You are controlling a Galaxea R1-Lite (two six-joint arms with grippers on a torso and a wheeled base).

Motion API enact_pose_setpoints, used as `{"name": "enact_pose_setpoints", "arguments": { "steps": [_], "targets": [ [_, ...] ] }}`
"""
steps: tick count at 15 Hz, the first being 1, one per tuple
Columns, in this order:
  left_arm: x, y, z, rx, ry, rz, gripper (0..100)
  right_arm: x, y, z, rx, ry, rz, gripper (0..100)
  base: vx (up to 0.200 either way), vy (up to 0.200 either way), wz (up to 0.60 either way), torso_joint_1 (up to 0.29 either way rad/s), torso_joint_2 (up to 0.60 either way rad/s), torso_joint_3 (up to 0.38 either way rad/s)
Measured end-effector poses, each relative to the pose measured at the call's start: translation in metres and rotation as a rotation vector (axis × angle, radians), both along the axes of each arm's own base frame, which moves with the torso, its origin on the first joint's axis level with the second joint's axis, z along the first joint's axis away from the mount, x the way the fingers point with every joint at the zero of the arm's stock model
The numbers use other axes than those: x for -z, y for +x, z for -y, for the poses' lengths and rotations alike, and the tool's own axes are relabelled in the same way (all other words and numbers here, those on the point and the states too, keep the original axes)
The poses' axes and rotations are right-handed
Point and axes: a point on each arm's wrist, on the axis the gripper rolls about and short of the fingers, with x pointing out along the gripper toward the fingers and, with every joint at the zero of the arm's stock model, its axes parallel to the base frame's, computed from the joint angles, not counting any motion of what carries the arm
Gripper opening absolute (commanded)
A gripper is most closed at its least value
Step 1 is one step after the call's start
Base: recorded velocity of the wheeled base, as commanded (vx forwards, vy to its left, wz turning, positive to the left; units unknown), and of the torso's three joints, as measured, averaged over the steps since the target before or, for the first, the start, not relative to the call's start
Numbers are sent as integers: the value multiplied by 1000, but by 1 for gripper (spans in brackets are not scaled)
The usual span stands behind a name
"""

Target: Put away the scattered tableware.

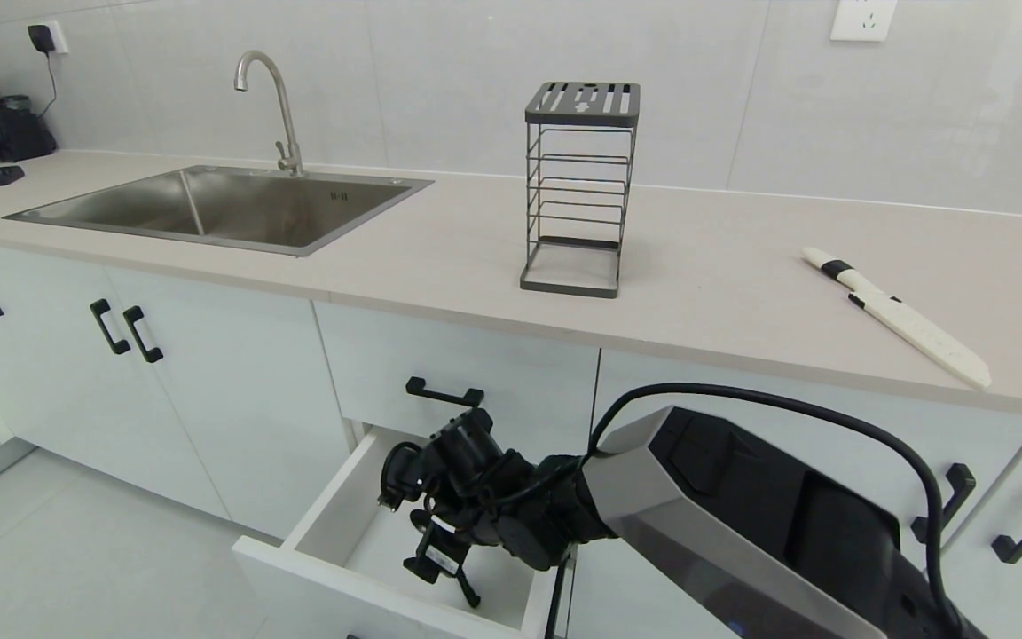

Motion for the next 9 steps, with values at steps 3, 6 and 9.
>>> {"name": "enact_pose_setpoints", "arguments": {
  "steps": [3, 6, 9],
  "targets": [
    [0, 0, 0, 0, 0, 0, 100, -7, 1, -1, 2, 21, 20, 100, 0, 0, 0, 0, 0, 0],
    [0, 0, 0, 0, 0, 0, 100, -36, -1, -1, 0, 60, 49, 100, 0, 0, 0, 0, 0, 0],
    [0, 0, 0, 0, 0, 0, 100, -71, -17, -3, -29, 105, 69, 0, 0, 0, 0, 0, 0, 0]
  ]
}}
